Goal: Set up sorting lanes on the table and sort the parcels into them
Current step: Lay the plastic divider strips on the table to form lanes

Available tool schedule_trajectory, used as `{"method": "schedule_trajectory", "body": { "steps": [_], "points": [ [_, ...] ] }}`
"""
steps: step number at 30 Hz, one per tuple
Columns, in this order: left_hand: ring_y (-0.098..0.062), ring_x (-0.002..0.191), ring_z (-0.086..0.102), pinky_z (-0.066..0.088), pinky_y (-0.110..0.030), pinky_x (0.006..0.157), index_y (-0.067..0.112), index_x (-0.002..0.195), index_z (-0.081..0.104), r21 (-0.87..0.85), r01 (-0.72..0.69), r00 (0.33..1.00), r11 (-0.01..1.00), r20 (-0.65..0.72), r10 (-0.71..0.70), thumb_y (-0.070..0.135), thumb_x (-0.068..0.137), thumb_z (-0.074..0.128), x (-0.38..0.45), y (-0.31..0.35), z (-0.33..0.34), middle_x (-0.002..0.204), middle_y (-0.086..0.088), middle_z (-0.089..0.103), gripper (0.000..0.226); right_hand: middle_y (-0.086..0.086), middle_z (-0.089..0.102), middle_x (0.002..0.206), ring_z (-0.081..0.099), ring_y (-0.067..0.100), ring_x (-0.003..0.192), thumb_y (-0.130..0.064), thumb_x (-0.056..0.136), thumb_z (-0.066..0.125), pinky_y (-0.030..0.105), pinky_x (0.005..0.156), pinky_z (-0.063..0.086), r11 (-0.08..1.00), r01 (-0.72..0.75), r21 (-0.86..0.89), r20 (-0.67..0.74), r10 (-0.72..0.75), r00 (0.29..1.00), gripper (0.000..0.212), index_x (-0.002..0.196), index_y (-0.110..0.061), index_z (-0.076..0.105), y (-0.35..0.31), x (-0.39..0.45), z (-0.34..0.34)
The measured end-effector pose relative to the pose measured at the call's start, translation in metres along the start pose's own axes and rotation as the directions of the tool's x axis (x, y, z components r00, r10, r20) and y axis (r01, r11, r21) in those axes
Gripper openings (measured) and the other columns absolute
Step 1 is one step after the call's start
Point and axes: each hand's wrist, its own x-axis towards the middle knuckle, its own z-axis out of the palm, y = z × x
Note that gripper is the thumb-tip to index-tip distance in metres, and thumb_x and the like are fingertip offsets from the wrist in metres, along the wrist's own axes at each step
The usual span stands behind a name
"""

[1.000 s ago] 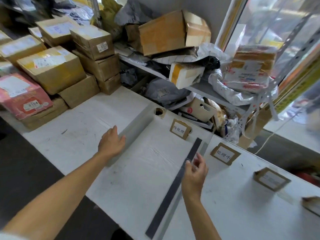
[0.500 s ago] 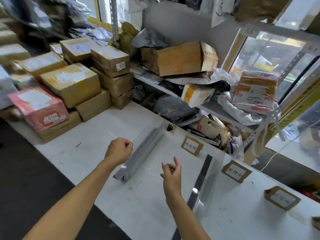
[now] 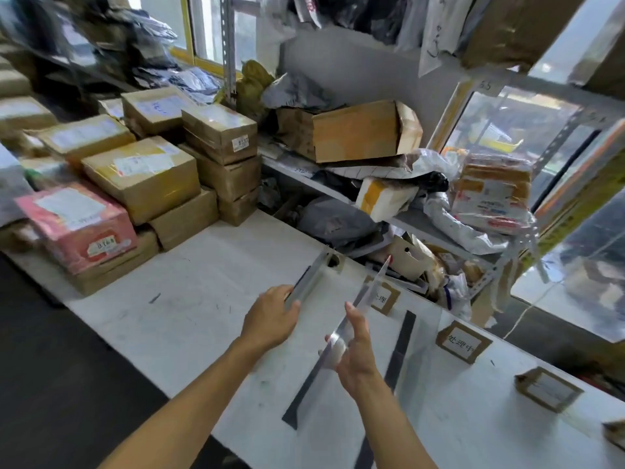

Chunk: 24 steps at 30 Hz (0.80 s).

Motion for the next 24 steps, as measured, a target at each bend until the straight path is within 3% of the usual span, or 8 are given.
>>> {"method": "schedule_trajectory", "body": {
  "steps": [2,5,8,12,14,17,21,24],
  "points": [
    [-0.026,0.143,0.038,0.033,-0.036,0.114,0.011,0.154,0.033,0.076,0.106,0.986,0.992,0.125,-0.114,0.031,0.104,0.044,0.021,-0.02,0.011,0.159,-0.007,0.037,0.054,0.015,0.052,0.147,0.064,0.036,0.117,-0.078,0.051,0.084,0.042,0.075,0.062,0.999,-0.033,-0.018,-0.039,0.032,0.999,0.12,0.151,-0.026,0.041,0.007,-0.006,-0.013],
    [-0.032,0.111,0.059,0.048,-0.036,0.091,0.005,0.119,0.061,0.064,0.203,0.96,0.977,0.182,-0.211,0.019,0.102,0.042,0.041,-0.036,0.022,0.135,-0.019,0.059,0.029,0.014,0.062,0.137,0.065,0.036,0.12,-0.08,0.054,0.081,0.051,0.093,0.058,0.999,0.0,-0.032,-0.074,-0.002,0.997,0.11,0.143,-0.021,0.052,0.009,-0.016,-0.027],
    [-0.032,0.088,0.066,0.055,-0.039,0.077,0.004,0.095,0.072,0.008,0.198,0.972,0.98,0.13,-0.198,0.011,0.096,0.044,0.046,-0.044,0.026,0.103,-0.017,0.072,0.028,0.022,0.058,0.137,0.065,0.037,0.107,-0.077,0.06,0.078,0.047,0.077,0.062,0.999,-0.01,-0.033,-0.09,0.007,0.996,0.097,0.14,-0.026,0.053,0.007,-0.022,-0.036],
    [-0.031,0.089,0.066,0.054,-0.037,0.082,0.014,0.101,0.074,-0.036,0.206,0.978,0.978,0.031,-0.205,0.015,0.098,0.049,0.039,-0.035,0.013,0.108,-0.01,0.072,0.025,0.023,0.058,0.137,0.06,0.049,0.12,-0.078,0.051,0.082,0.045,0.071,0.062,1.0,-0.007,-0.001,-0.06,0.007,0.998,0.106,0.139,-0.025,0.054,0.008,-0.017,-0.038],
    [-0.03,0.088,0.068,0.058,-0.04,0.084,0.019,0.099,0.074,-0.082,0.177,0.984,0.981,0.001,-0.178,0.016,0.099,0.05,0.033,-0.026,-0.004,0.105,-0.003,0.07,0.024,0.022,0.058,0.137,0.06,0.046,0.122,-0.078,0.046,0.083,0.041,0.07,0.063,1.0,-0.007,0.015,-0.042,0.008,0.999,0.111,0.14,-0.026,0.053,0.006,-0.012,-0.035],
    [-0.032,0.098,0.07,0.059,-0.05,0.089,0.021,0.1,0.071,-0.128,0.085,0.996,0.988,0.002,-0.085,0.02,0.101,0.052,0.014,-0.007,-0.032,0.105,-0.002,0.071,0.02,0.025,0.056,0.139,0.063,0.045,0.118,-0.078,0.044,0.085,0.053,0.085,0.061,1.0,0.002,0.02,-0.03,-0.001,1.0,0.118,0.143,-0.023,0.05,-0.002,-0.005,-0.025],
    [-0.013,0.104,0.067,0.059,-0.038,0.093,0.021,0.132,0.064,-0.135,-0.056,0.993,0.989,0.1,0.07,0.023,0.103,0.054,-0.041,0.034,-0.057,0.117,0.005,0.069,0.031,0.019,0.065,0.122,0.074,0.03,0.093,-0.07,0.064,0.082,0.041,0.068,0.063,0.994,0.078,0.079,0.07,-0.084,0.994,0.105,0.145,-0.012,0.05,-0.023,-0.007,0.0],
    [-0.006,0.097,0.067,0.059,-0.031,0.09,0.026,0.121,0.069,-0.13,-0.119,0.956,0.984,0.254,0.149,0.022,0.102,0.055,-0.088,0.057,-0.057,0.109,0.008,0.071,0.024,0.021,0.056,0.133,0.063,0.039,0.113,-0.082,0.055,0.076,0.051,0.081,0.06,0.995,0.056,0.083,0.048,-0.06,0.997,0.115,0.149,-0.026,0.042,-0.036,-0.002,0.004]
  ]
}}
